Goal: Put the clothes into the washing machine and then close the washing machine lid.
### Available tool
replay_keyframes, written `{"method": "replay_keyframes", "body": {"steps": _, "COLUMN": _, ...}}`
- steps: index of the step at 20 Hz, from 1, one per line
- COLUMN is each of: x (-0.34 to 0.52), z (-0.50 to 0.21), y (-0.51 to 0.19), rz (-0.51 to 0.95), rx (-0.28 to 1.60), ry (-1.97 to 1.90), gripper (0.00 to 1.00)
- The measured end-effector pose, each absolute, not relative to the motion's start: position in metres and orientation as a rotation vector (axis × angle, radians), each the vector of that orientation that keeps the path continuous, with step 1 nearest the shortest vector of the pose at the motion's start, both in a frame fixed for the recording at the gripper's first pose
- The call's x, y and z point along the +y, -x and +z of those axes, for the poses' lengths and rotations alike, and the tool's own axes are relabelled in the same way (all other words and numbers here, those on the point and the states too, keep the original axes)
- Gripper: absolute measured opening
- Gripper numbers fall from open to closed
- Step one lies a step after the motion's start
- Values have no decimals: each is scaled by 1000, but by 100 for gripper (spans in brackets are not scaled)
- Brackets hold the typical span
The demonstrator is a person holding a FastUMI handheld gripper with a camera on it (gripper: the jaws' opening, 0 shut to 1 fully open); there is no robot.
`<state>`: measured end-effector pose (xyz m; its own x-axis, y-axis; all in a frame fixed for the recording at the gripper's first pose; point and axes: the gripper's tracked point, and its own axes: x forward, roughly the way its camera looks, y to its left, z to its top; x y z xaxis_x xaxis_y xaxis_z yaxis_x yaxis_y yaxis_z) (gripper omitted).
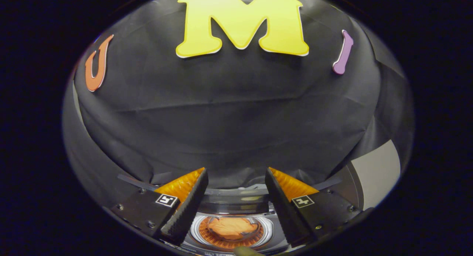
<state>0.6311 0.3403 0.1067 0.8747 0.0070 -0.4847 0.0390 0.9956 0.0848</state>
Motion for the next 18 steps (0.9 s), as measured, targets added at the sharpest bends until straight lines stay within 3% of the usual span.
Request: {"method": "replay_keyframes", "body": {"steps": 18, "x": 341, "z": 87, "y": -560, "rz": -5, "rx": 489, "ry": -67, "gripper": 97}}
